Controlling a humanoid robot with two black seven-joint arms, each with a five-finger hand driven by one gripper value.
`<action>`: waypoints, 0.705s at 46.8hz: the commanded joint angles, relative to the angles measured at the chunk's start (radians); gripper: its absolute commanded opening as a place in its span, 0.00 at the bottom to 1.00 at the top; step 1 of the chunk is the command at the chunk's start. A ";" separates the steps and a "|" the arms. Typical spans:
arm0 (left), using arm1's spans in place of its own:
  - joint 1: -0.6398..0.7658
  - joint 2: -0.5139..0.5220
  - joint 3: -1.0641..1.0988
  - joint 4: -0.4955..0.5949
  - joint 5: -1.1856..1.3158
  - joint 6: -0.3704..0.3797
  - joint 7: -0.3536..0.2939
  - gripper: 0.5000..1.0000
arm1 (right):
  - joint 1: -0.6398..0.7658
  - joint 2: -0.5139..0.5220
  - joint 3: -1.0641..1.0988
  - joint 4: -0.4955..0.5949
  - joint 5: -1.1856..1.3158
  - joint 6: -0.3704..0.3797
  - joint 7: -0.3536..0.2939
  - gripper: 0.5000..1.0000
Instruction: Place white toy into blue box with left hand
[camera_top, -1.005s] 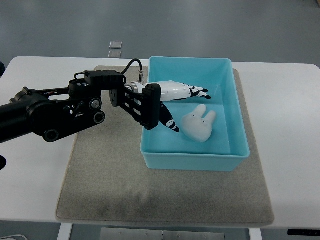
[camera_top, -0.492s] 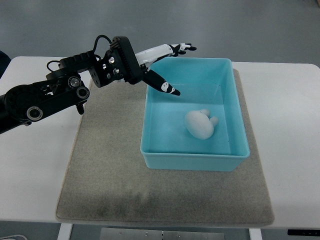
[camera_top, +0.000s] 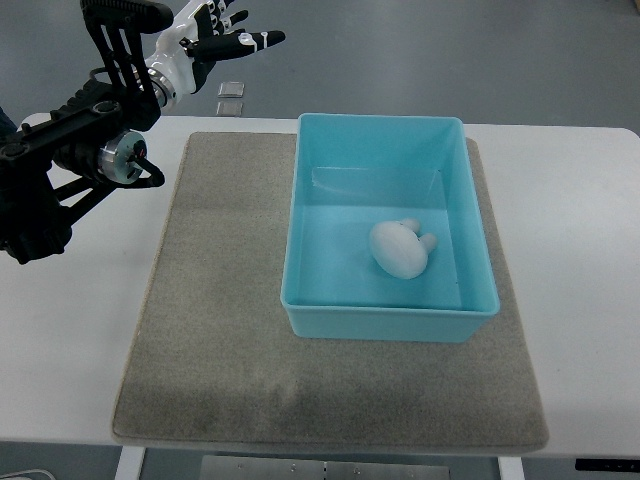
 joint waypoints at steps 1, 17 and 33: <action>0.001 0.007 -0.027 0.008 -0.108 -0.016 0.003 0.99 | 0.000 0.000 0.000 0.000 0.000 0.000 -0.001 0.87; 0.092 0.005 -0.120 0.088 -0.479 -0.135 0.003 0.99 | 0.000 0.000 0.000 0.000 0.000 0.000 0.000 0.87; 0.233 -0.002 -0.324 0.096 -0.482 -0.272 0.000 0.99 | 0.000 0.000 0.000 0.000 0.000 0.000 0.000 0.87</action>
